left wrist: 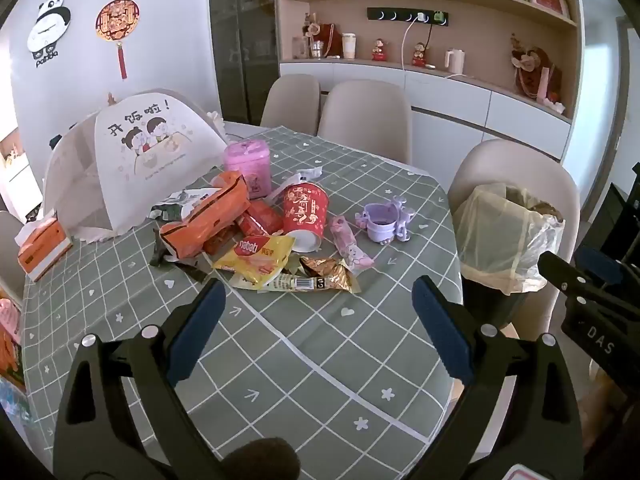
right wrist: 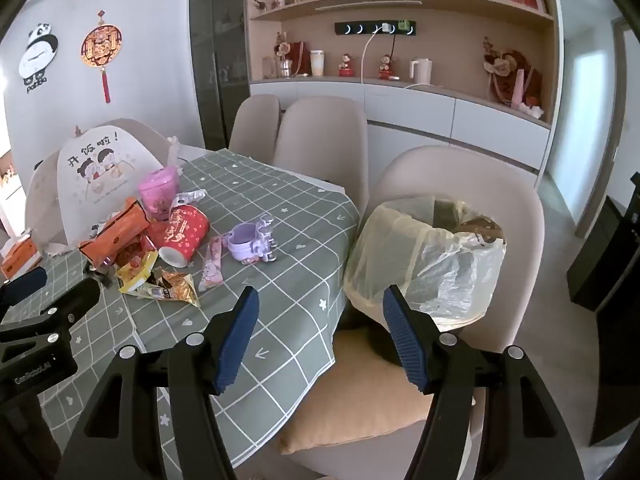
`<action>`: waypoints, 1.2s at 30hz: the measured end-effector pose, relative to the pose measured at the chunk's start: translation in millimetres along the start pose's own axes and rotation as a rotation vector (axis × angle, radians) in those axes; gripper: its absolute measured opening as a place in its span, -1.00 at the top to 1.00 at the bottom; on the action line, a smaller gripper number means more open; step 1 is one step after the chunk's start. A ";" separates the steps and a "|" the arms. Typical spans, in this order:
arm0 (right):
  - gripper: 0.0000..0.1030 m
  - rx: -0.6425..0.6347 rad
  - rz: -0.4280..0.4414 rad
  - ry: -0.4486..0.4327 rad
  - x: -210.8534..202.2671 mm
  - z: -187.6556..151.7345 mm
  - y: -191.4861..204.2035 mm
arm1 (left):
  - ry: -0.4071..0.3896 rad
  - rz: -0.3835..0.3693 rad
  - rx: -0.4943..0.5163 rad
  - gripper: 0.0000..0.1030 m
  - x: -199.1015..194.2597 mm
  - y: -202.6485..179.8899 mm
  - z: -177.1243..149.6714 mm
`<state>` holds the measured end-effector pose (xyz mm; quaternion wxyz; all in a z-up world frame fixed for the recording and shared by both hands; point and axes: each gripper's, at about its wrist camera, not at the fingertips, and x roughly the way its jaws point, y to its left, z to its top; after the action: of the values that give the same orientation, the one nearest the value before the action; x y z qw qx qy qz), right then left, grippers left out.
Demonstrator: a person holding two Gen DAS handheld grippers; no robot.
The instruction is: Collect trash
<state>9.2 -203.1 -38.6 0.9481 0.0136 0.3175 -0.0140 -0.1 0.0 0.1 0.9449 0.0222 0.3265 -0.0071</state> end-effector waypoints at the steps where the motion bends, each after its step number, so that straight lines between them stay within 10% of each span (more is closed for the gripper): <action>1: -0.19 0.000 0.000 0.000 -0.1 -0.1 -0.1 | 0.002 -0.002 0.000 -0.75 0.1 0.0 0.0; 36: -0.19 0.003 0.000 0.002 -1.4 -1.9 -2.4 | -0.002 -0.001 0.000 -0.75 -0.2 0.1 -0.1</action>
<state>6.9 -205.3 -39.3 0.9477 0.0149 0.3184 -0.0144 -0.3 0.1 0.1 0.9452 0.0220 0.3255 -0.0076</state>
